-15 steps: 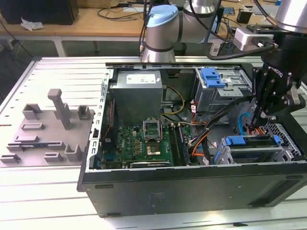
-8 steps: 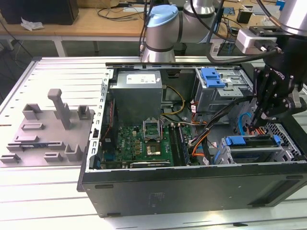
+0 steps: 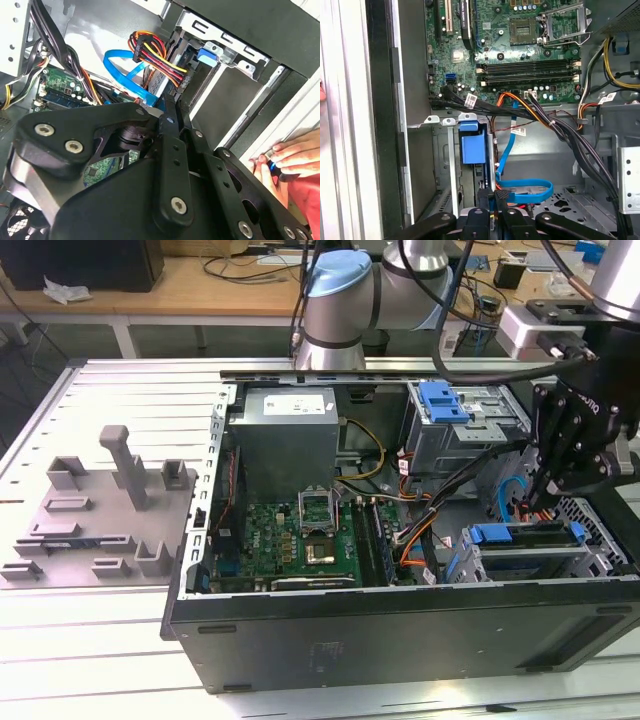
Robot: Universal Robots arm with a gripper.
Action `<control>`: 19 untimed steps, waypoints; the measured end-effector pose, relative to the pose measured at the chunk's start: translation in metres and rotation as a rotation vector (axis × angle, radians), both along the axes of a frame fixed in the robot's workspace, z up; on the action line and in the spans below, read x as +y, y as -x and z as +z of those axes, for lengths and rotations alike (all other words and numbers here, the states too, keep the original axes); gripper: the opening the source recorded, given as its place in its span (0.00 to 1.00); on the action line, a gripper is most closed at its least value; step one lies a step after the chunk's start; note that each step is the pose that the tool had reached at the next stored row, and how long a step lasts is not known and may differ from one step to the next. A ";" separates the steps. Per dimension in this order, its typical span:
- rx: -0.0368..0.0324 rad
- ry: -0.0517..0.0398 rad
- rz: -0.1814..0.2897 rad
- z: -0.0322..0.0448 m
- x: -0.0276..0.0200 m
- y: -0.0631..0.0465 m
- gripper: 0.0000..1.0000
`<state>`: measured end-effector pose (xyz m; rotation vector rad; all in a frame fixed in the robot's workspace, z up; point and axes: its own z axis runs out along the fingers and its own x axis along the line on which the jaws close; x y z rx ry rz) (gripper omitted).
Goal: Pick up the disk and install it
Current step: 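Insert the second disk wire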
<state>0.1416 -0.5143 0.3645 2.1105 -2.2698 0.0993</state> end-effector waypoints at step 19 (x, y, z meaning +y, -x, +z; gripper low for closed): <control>0.0001 -0.0386 0.006 0.0000 -0.0108 -0.001 0.16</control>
